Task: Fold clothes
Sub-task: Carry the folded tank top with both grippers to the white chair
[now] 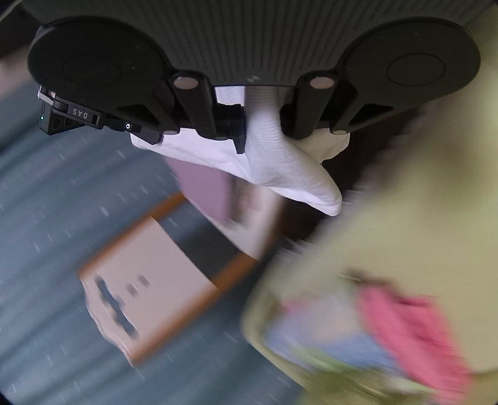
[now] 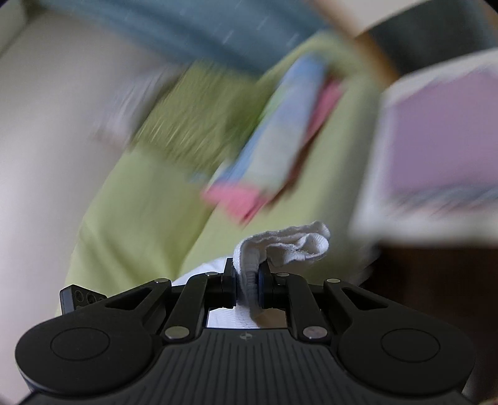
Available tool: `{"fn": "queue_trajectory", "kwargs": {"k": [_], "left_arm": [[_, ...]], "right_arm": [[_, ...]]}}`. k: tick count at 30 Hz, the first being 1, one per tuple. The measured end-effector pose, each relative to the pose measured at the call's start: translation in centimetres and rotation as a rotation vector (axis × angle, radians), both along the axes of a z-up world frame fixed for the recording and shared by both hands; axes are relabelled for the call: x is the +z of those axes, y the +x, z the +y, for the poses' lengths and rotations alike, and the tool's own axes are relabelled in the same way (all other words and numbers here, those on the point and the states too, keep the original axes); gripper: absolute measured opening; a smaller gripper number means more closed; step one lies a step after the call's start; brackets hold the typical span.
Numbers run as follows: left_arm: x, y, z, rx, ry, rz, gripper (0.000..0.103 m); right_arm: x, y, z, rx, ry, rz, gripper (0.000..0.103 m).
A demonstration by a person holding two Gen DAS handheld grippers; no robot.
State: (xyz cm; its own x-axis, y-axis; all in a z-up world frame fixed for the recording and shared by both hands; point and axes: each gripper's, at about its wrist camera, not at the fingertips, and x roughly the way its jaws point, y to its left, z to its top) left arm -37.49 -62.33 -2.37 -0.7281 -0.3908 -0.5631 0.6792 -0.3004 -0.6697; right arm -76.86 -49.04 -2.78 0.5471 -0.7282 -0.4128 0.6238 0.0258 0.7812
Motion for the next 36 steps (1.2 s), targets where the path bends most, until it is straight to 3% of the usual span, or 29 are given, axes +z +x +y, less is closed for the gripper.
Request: {"fn": "queue_trajectory", "kwargs": {"k": [6, 10, 12, 15, 17, 19, 23, 29, 31, 33, 35, 36], "left_arm": [[-0.2, -15.1, -7.8, -0.175, -0.018, 0.072, 0.008], [-1.6, -20.1, -9.8, -0.227, -0.085, 0.057, 0.009], [-4.6, -22.2, -11.0, -0.240, -0.070, 0.007, 0.010], [-10.9, -24.9, -12.8, -0.256, 0.027, -0.077, 0.011], [-13.3, -25.0, -13.2, -0.263, 0.063, -0.038, 0.011], [-13.4, -24.6, -13.3, -0.286, 0.034, -0.012, 0.012], [-13.0, -24.4, -13.5, -0.327, 0.013, 0.000, 0.018], [-13.4, -24.7, -15.8, -0.323, 0.058, 0.078, 0.026], [-13.6, -24.9, -16.4, -0.329, 0.069, 0.086, 0.026], [-13.5, -25.0, -16.0, -0.338, 0.036, 0.080, 0.022], [-12.4, -25.3, -15.0, -0.368, -0.093, 0.049, 0.011], [-11.7, -25.4, -14.4, -0.383, -0.169, 0.037, 0.010]], "right_arm": [[1.7, -15.5, -1.9, -0.222, -0.018, 0.073, 0.012], [0.8, -19.9, -4.2, -0.276, -0.004, 0.111, 0.012], [-0.9, -20.3, -5.4, -0.290, 0.044, 0.122, 0.013], [-6.3, -21.0, -7.3, -0.319, 0.190, 0.134, 0.013], [-9.1, -21.3, -7.5, -0.345, 0.233, 0.117, 0.017], [-10.3, -21.1, -6.7, -0.351, 0.199, 0.048, 0.026], [-11.6, -22.8, -6.1, -0.371, 0.148, -0.068, 0.034], [-12.8, -24.7, -6.5, -0.367, 0.141, -0.191, 0.042], [-13.2, -25.1, -6.8, -0.370, 0.143, -0.220, 0.040], [-13.0, -25.4, -6.6, -0.381, 0.102, -0.188, 0.016], [-11.5, -25.1, -5.8, -0.379, 0.006, -0.096, 0.013], [-10.6, -24.7, -5.2, -0.367, -0.065, -0.040, 0.013]]}}
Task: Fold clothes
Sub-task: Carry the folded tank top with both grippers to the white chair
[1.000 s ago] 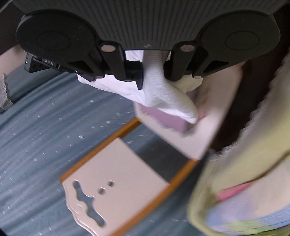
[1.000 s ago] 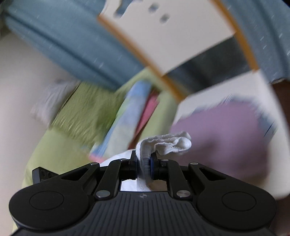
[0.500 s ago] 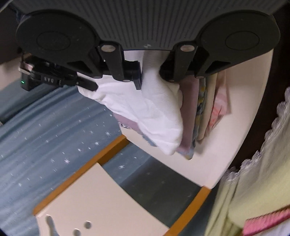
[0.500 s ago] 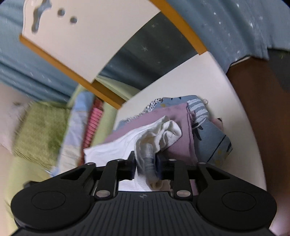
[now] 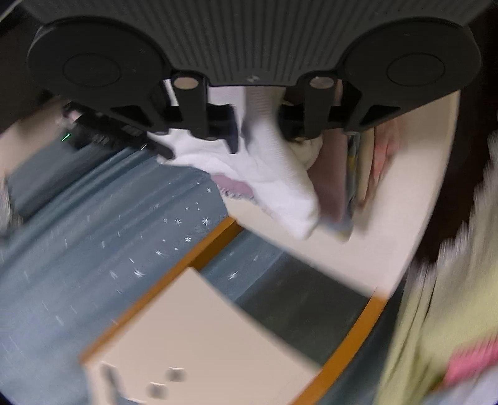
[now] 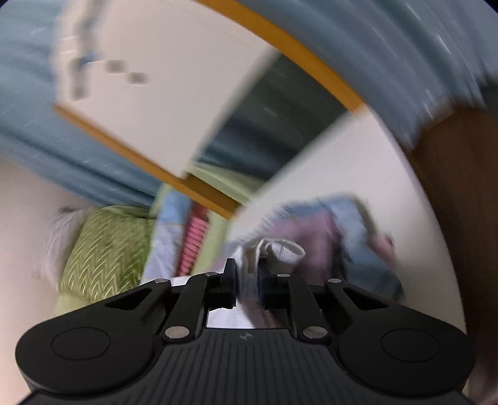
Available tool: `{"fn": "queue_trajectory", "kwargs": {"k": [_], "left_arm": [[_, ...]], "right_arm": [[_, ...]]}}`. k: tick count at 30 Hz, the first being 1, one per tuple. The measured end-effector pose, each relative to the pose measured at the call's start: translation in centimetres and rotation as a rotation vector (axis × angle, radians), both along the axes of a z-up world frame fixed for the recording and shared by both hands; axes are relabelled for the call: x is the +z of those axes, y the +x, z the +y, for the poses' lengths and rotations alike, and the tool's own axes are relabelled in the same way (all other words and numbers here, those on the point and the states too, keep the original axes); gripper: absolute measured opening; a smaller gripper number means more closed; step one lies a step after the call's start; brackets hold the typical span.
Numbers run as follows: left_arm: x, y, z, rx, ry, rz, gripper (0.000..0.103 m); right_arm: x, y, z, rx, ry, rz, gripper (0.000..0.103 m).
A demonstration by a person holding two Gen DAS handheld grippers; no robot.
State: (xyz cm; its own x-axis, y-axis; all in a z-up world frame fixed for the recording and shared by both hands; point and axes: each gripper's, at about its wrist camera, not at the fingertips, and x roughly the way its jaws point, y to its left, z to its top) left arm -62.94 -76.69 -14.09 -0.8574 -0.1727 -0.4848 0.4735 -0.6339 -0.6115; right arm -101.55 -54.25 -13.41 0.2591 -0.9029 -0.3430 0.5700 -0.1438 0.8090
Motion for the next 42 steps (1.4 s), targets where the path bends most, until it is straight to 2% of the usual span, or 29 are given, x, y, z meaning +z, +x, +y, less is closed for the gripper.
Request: {"fn": "queue_trajectory", "kwargs": {"k": [2, 3, 4, 5, 7, 9, 10, 11, 12, 13, 16, 18, 19, 20, 21, 22, 23, 26, 28, 29, 30, 31, 32, 33, 35, 37, 39, 41, 42], "left_arm": [[1.3, -0.1, 1.7, -0.022, -0.157, 0.018, 0.011], [1.8, -0.2, 2.4, -0.026, -0.222, 0.027, 0.012], [1.7, -0.3, 2.7, -0.015, -0.254, 0.032, 0.013], [1.3, -0.4, 2.6, -0.001, -0.248, 0.025, 0.013], [0.0, -0.7, 1.7, 0.018, -0.149, -0.026, 0.013], [-1.1, -0.4, 0.9, 0.022, -0.052, -0.032, 0.019], [-1.3, 0.0, 0.7, 0.017, -0.017, -0.015, 0.027], [-1.4, 0.2, 0.4, 0.012, 0.015, 0.001, 0.041], [-1.3, 0.4, 0.0, 0.014, 0.041, 0.017, 0.049], [-1.3, 0.5, -0.5, 0.027, 0.063, 0.030, 0.060], [-0.8, 0.3, -1.9, 0.068, 0.095, 0.055, 0.060], [-0.5, -0.4, -2.8, 0.076, 0.099, 0.036, 0.060], [-0.4, -0.8, -3.1, 0.077, 0.098, 0.020, 0.055], [-0.5, -1.3, -3.4, 0.073, 0.095, 0.003, 0.043], [-0.6, -1.7, -3.6, 0.069, 0.091, -0.010, 0.031], [-0.6, -2.0, -3.6, 0.061, 0.074, -0.011, 0.013], [-0.3, -2.0, -3.2, 0.051, 0.027, -0.001, 0.008], [1.0, -1.8, -1.2, 0.012, -0.194, 0.040, 0.008], [1.3, -2.1, -0.3, 0.008, -0.294, 0.014, 0.009], [1.2, -2.5, -0.2, 0.017, -0.308, -0.024, 0.012], [0.9, -2.8, -0.4, 0.043, -0.288, -0.075, 0.013], [0.5, -2.8, -0.8, 0.079, -0.263, -0.111, 0.023], [0.2, -2.5, -1.2, 0.113, -0.237, -0.135, 0.040], [0.3, -1.9, -1.5, 0.142, -0.213, -0.131, 0.042], [1.0, -0.2, -1.6, 0.182, -0.195, -0.109, 0.042], [2.2, 1.5, -1.0, 0.202, -0.215, -0.129, 0.042], [3.8, 2.7, 0.9, 0.187, -0.306, -0.181, 0.037], [5.1, 3.0, 4.7, 0.113, -0.504, -0.256, 0.037], [5.5, 2.7, 7.2, 0.061, -0.632, -0.310, 0.037]], "right_arm": [[1.8, 1.5, 1.4, 0.015, -0.130, 0.166, 0.013], [2.2, 1.9, 2.0, 0.011, -0.182, 0.208, 0.013], [2.3, 2.2, 2.4, 0.008, -0.219, 0.242, 0.013], [1.5, 1.9, 1.8, 0.009, -0.159, 0.213, 0.013], [-0.2, 1.2, 0.6, 0.010, -0.040, 0.155, 0.016], [-1.8, 0.4, -0.3, 0.003, 0.064, 0.087, 0.027], [-2.2, 0.0, -0.1, -0.008, 0.058, 0.047, 0.030], [-2.4, -0.4, 0.0, -0.015, 0.041, 0.006, 0.036], [-2.5, -0.7, 0.1, -0.019, 0.034, -0.025, 0.042], [-2.6, -0.9, 0.0, -0.028, 0.035, -0.045, 0.044], [-2.9, -1.4, -0.5, -0.044, 0.051, -0.086, 0.044], [-3.0, -1.5, -1.1, -0.042, 0.077, -0.095, 0.044], [-3.0, -1.7, -1.4, -0.047, 0.081, -0.103, 0.043], [-3.1, -1.9, -1.6, -0.052, 0.084, -0.110, 0.035], [-2.9, -2.0, -1.8, -0.056, 0.078, -0.103, 0.014], [-2.6, -1.9, -1.8, -0.054, 0.052, -0.066, 0.013], [-2.0, -1.5, -1.6, -0.054, 0.015, -0.004, 0.010], [-0.5, -0.2, -0.8, -0.030, -0.117, 0.149, 0.009], [-0.5, 0.2, -1.0, -0.039, -0.111, 0.200, 0.009], [-0.7, 0.2, -1.3, -0.047, -0.084, 0.210, 0.010], [-1.3, -0.1, -1.5, -0.065, -0.035, 0.188, 0.024], [-1.8, -0.4, -1.7, -0.082, 0.013, 0.167, 0.029], [-2.3, -0.7, -1.9, -0.099, 0.061, 0.145, 0.039], [-2.7, -1.0, -1.9, -0.117, 0.101, 0.127, 0.044], [-2.0, -1.0, -0.2, -0.150, 0.067, 0.151, 0.044], [-0.6, 0.0, 1.9, -0.163, 0.042, 0.251, 0.044], [1.4, 2.5, 4.4, -0.137, 0.004, 0.474, 0.044], [2.7, 6.3, 6.6, -0.069, -0.025, 0.761, 0.044], [2.8, 8.6, 7.5, -0.022, -0.034, 0.920, 0.044]]}}
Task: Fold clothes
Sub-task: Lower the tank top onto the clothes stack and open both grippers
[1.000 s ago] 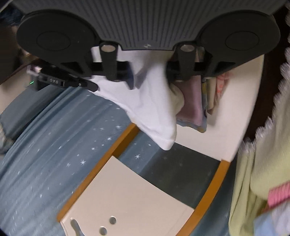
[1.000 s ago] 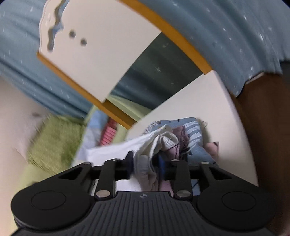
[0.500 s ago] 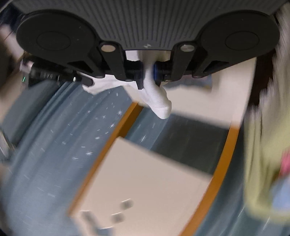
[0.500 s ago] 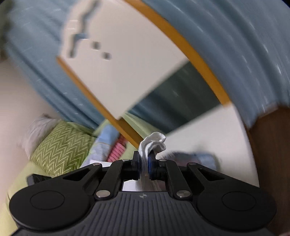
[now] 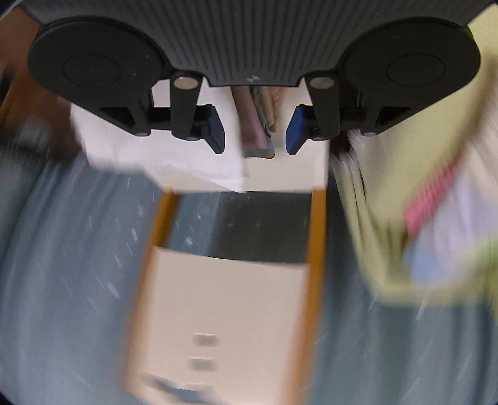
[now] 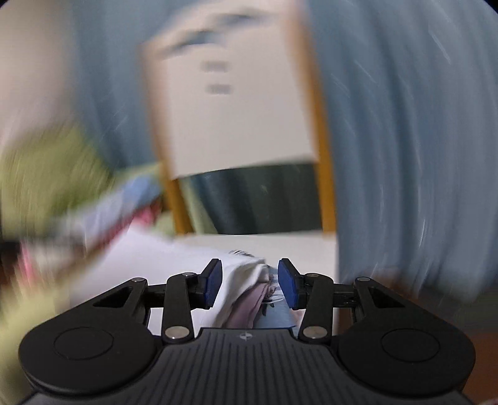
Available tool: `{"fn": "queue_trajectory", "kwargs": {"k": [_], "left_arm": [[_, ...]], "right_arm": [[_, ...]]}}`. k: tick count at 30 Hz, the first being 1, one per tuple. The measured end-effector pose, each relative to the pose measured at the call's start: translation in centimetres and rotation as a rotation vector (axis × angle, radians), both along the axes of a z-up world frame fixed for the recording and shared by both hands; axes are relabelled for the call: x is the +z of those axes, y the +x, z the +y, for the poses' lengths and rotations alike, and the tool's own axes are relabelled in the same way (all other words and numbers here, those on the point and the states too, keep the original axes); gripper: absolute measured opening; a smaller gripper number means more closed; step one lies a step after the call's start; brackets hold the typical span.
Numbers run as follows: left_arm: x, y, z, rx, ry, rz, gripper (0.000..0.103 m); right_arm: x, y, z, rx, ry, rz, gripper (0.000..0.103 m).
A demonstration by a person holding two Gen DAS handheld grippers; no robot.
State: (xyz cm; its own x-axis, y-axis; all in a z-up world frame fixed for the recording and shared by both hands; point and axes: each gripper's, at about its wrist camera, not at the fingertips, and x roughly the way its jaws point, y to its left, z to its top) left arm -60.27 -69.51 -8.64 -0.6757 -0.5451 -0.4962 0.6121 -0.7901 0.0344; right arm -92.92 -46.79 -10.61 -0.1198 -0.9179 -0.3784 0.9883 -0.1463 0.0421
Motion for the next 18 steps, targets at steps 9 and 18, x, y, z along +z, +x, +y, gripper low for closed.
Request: {"fn": "queue_trajectory", "kwargs": {"k": [9, 18], "left_arm": [[-7.4, -4.9, 12.9, -0.314, -0.799, -0.653, 0.041], [-12.5, -6.1, 12.5, -0.453, -1.096, -0.900, 0.036]], "right_arm": [[-5.6, 11.3, 0.8, 0.206, 0.224, 0.884, 0.027], [-11.2, 13.1, -0.4, 0.296, 0.306, 1.260, 0.028]]}}
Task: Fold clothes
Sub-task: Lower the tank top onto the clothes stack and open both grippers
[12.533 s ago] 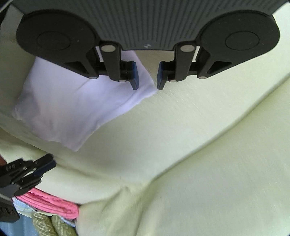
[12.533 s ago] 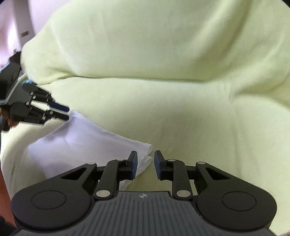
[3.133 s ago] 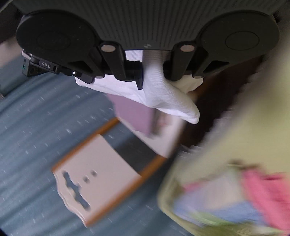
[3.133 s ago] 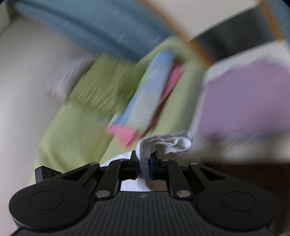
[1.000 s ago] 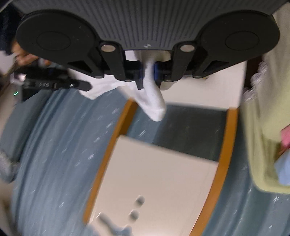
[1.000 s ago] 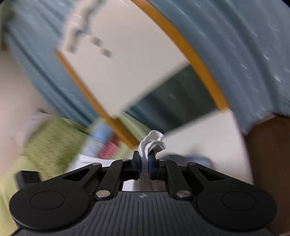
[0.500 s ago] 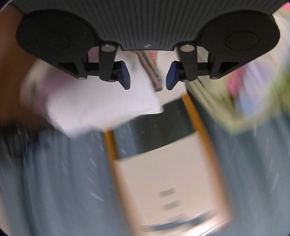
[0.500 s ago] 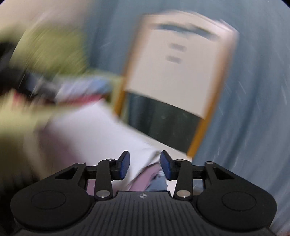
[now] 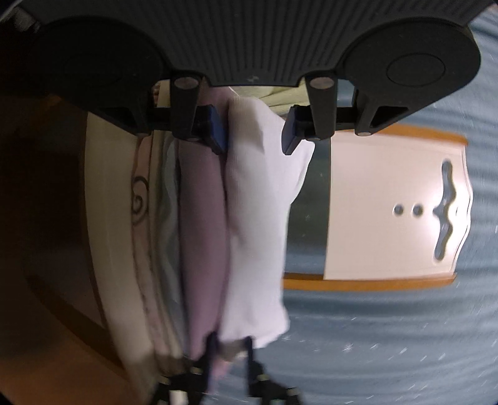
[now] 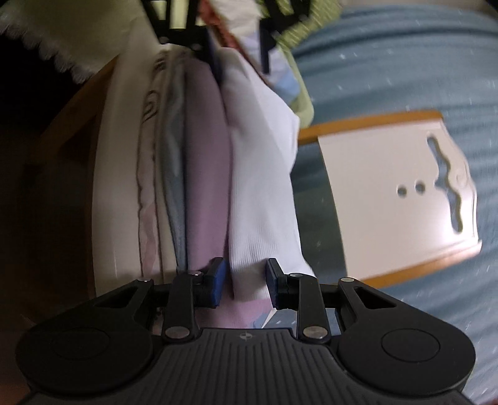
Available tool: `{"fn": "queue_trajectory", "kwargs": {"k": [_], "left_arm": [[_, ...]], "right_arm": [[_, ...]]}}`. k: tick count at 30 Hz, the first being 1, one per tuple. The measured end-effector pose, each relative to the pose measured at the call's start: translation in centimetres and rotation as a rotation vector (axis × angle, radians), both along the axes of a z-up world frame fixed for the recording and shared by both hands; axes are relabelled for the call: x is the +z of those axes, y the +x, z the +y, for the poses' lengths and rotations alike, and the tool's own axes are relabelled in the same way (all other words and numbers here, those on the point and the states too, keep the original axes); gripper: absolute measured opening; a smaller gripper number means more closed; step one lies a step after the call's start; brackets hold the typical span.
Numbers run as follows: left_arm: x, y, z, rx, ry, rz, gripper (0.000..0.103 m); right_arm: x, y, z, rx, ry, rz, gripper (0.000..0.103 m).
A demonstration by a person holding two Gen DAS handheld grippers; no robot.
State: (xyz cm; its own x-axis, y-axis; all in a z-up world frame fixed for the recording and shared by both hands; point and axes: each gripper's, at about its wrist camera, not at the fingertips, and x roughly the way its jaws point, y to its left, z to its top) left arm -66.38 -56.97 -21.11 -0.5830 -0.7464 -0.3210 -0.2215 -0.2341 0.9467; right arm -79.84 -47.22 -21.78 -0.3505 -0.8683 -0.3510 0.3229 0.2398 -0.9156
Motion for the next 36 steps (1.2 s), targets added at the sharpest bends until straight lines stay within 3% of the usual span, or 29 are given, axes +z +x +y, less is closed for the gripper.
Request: {"fn": "queue_trajectory", "kwargs": {"k": [4, 5, 8, 9, 17, 23, 27, 28, 30, 32, 34, 36], "left_arm": [[-1.5, -0.2, -0.4, -0.044, -0.098, -0.074, 0.024], [-1.8, -0.3, -0.6, -0.048, -0.110, -0.081, 0.017], [-1.6, -0.2, -1.1, -0.051, -0.129, -0.070, 0.013], [-1.3, -0.3, -1.0, -0.050, -0.115, -0.060, 0.012], [3.0, -0.7, 0.3, -0.052, 0.075, 0.021, 0.010], [0.9, -0.8, 0.6, -0.055, 0.064, -0.030, 0.011], [2.0, -0.4, 0.5, -0.058, 0.107, -0.024, 0.013], [2.7, 0.0, 0.4, -0.051, 0.140, -0.022, 0.013], [4.6, 0.3, 0.2, -0.005, 0.247, 0.026, 0.015], [6.9, 0.3, -0.2, 0.049, 0.375, 0.101, 0.015], [9.5, -0.7, -0.7, 0.087, 0.517, 0.237, 0.015], [10.8, -2.3, -1.2, 0.106, 0.585, 0.369, 0.016]], "right_arm": [[-0.8, -0.4, -1.0, -0.013, -0.028, 0.039, 0.025], [-0.9, -0.6, -1.1, -0.018, -0.032, 0.048, 0.022], [-0.8, -1.3, -1.0, -0.012, -0.047, 0.044, 0.004], [-0.4, -1.5, -0.9, -0.008, -0.055, 0.028, 0.000], [2.8, -3.3, 2.3, -0.008, -0.085, -0.039, 0.000], [2.0, -0.8, 0.1, -0.009, 0.011, -0.048, 0.000], [1.8, -0.1, 0.3, -0.012, 0.057, -0.077, 0.005], [2.6, -0.1, 0.6, -0.010, 0.067, -0.122, 0.006], [4.8, -0.5, 1.2, -0.022, 0.070, -0.252, 0.017], [7.4, -1.3, 1.4, -0.039, 0.033, -0.414, 0.017], [9.6, -2.3, 0.3, -0.067, -0.036, -0.576, 0.017], [10.8, -3.5, -1.3, -0.097, -0.098, -0.726, 0.017]]}}
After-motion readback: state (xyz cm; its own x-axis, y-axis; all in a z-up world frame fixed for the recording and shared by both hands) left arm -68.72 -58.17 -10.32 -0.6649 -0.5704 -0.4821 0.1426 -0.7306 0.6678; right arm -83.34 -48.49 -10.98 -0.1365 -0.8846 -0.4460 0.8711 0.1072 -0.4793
